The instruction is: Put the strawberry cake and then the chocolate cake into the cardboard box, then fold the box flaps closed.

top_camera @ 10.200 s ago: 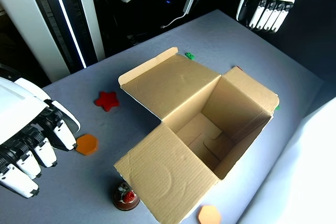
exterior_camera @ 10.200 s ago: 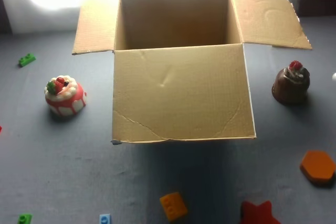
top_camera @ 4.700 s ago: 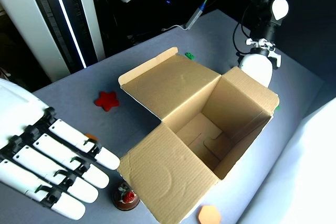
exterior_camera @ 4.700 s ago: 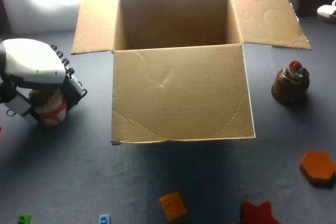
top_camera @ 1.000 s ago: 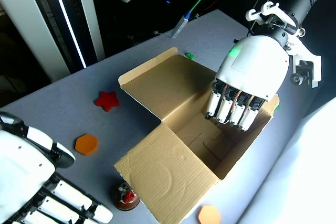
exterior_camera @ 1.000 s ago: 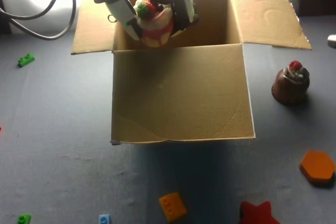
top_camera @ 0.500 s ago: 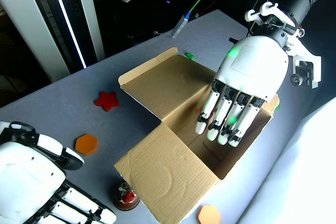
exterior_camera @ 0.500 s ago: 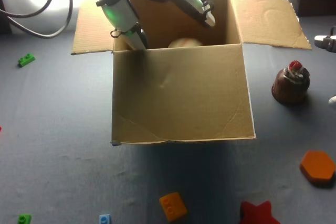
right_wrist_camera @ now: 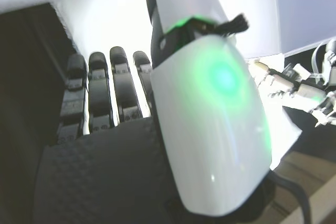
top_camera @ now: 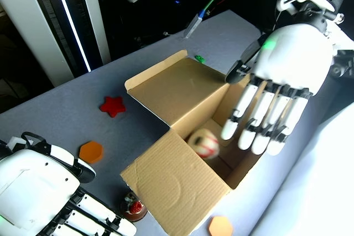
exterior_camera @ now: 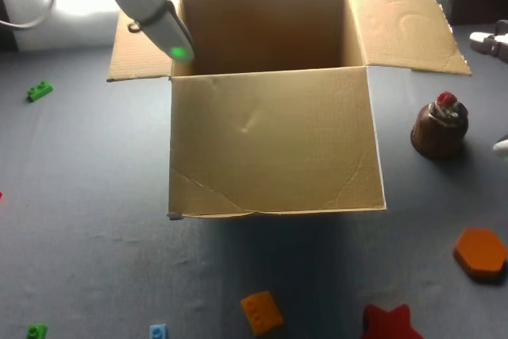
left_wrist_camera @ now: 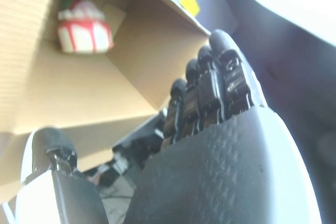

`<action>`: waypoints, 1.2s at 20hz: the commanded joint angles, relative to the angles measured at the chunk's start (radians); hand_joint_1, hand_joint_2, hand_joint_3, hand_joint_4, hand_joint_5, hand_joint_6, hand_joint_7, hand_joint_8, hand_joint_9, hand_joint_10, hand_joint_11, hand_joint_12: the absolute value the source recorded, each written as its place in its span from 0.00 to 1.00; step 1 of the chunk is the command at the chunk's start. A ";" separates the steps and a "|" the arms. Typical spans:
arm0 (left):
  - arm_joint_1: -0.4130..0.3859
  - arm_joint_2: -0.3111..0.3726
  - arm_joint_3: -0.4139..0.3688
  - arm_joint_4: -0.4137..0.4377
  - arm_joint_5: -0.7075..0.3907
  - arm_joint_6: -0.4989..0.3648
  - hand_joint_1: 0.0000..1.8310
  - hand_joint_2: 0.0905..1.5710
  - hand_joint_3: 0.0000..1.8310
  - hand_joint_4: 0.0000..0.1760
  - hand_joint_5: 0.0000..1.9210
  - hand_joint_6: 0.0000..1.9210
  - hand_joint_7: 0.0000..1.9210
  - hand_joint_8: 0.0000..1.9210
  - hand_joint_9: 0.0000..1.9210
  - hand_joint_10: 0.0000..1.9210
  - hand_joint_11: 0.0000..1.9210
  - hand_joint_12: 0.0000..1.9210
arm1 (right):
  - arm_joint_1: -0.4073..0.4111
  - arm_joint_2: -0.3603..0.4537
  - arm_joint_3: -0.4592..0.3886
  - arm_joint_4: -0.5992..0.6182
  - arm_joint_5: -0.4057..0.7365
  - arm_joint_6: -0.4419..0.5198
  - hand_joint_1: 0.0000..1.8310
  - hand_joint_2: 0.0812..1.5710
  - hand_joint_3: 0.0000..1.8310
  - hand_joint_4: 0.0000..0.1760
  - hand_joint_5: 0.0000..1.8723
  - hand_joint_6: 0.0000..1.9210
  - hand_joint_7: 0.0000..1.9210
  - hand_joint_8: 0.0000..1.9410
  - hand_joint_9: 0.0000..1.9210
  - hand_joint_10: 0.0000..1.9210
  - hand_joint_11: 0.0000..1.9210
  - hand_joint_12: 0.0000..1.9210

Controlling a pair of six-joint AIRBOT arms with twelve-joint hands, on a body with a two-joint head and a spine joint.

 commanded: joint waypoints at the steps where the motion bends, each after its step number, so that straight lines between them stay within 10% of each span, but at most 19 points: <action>1: -0.022 0.018 -0.003 -0.057 0.023 -0.004 0.03 0.62 0.01 0.21 0.04 0.00 0.06 0.00 0.07 0.00 0.00 0.34 | 0.017 0.002 0.009 -0.019 0.070 0.018 0.64 0.61 0.00 0.00 0.03 0.00 0.04 0.00 0.03 0.00 0.00 0.05; 5: -0.046 0.089 -0.047 -0.019 0.006 -0.021 0.00 0.67 0.01 0.03 0.04 0.00 0.04 0.00 0.03 0.00 0.00 0.22 | 0.021 -0.043 0.039 0.002 0.063 0.039 0.62 0.65 0.01 0.03 0.01 0.00 0.02 0.00 0.02 0.00 0.00 0.04; 24: 0.106 0.482 -0.245 -0.056 -0.032 -0.073 0.00 0.68 0.00 0.00 0.02 0.00 0.04 0.00 0.05 0.00 0.00 0.25 | -0.003 -0.275 0.240 0.050 0.088 0.035 0.62 0.66 0.01 0.09 0.02 0.01 0.04 0.01 0.03 0.01 0.02 0.02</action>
